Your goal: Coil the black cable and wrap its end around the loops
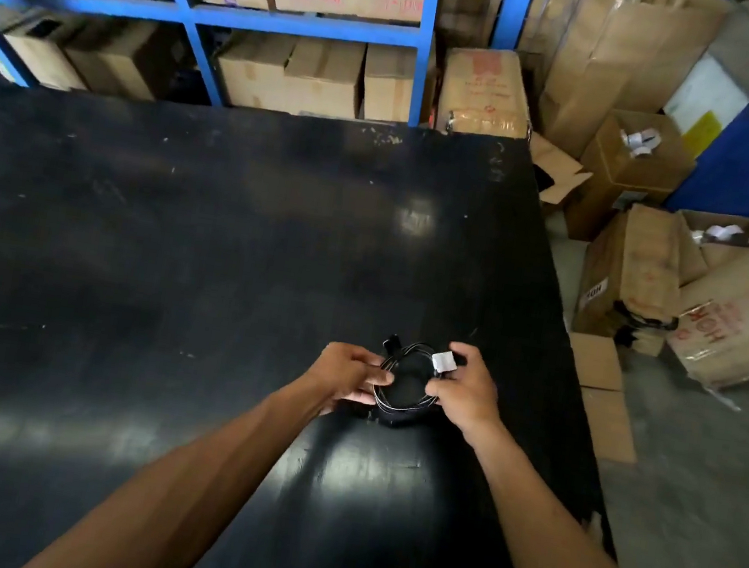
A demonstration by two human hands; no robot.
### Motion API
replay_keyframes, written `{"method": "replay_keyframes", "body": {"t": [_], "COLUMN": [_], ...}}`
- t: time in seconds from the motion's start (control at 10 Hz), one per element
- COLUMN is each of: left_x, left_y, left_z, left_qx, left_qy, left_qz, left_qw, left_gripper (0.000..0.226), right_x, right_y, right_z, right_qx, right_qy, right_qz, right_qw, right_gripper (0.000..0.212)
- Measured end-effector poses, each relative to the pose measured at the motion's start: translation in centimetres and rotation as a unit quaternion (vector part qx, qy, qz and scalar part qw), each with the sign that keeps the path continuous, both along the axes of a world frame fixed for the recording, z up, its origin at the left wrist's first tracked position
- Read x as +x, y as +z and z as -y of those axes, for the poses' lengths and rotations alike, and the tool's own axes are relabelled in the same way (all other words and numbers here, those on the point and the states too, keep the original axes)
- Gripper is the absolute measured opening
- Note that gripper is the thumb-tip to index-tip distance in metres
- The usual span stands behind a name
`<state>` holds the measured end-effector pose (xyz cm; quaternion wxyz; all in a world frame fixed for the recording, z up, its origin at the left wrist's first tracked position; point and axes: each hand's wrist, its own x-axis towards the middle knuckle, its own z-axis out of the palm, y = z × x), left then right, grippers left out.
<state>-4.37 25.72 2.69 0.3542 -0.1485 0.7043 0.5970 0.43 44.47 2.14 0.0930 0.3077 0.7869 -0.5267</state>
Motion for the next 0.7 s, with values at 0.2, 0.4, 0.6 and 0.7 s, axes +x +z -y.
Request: {"method": "replay_keyframes", "body": {"t": [0.2,0.4,0.6,0.7], "left_x": [-2.7,-2.6,-2.8,-1.0], "left_y": [-3.0,-4.2,-4.8,-4.6], "left_z": [-2.7,-4.1,-3.1,-1.9], "left_qx": [-0.117,-0.282,-0.260,-0.242], "left_qy": [0.048,-0.050,-0.039,0.007], "left_qz": [-0.046,-0.174,-0.155,-0.170], "left_qw": [0.991,0.942,0.952,0.955], "left_gripper": [0.022,0.021,0.035,0.041], "right_x": [-3.2,-4.4,-3.5,-1.4], "right_y": [-1.7,-3.6,-4.3,-4.2], "right_z": [-1.3,-1.5,-0.9,-0.8], "right_qx": [0.075,0.105,0.074,0.061], "right_qy": [0.009,0.008,0.007,-0.028], "right_qz": [0.038,0.061,0.053,0.038], "right_qw": [0.996,0.993,0.996,0.997], "right_gripper": [0.081,0.058,0.052,0.055]}}
